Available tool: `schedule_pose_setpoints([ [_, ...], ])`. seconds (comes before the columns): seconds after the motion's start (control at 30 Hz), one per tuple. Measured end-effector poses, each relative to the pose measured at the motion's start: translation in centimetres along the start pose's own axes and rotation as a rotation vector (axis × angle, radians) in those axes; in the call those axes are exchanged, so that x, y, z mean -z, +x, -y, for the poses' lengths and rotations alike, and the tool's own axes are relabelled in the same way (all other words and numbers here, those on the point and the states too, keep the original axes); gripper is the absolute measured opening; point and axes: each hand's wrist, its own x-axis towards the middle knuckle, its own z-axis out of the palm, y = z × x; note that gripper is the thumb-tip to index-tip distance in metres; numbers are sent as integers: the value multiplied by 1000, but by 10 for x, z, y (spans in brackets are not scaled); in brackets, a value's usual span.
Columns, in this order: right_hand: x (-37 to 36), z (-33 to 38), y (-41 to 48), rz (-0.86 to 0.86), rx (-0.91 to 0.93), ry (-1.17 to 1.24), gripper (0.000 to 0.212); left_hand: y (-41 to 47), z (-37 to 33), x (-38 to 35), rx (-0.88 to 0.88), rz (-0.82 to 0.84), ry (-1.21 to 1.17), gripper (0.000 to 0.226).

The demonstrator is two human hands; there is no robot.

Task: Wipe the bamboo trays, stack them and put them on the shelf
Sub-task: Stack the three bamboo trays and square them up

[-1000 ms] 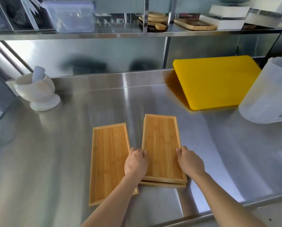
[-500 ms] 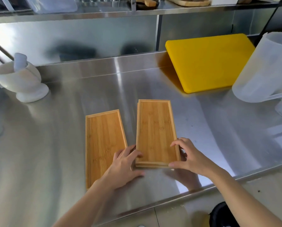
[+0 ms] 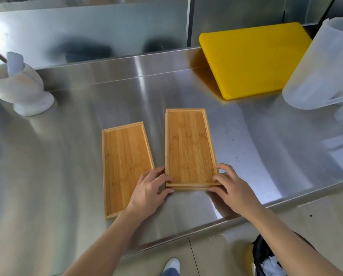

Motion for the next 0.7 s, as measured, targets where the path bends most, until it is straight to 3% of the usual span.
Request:
schedule_pose_setpoints([
  [0.6,3,7,-1,-22,22,-30,25,-3,-6,1,19,-29,-3,20],
  [0.7,7,9,-2,-33,5,-96,36,-3,-8,2,17,-21,-9,20],
])
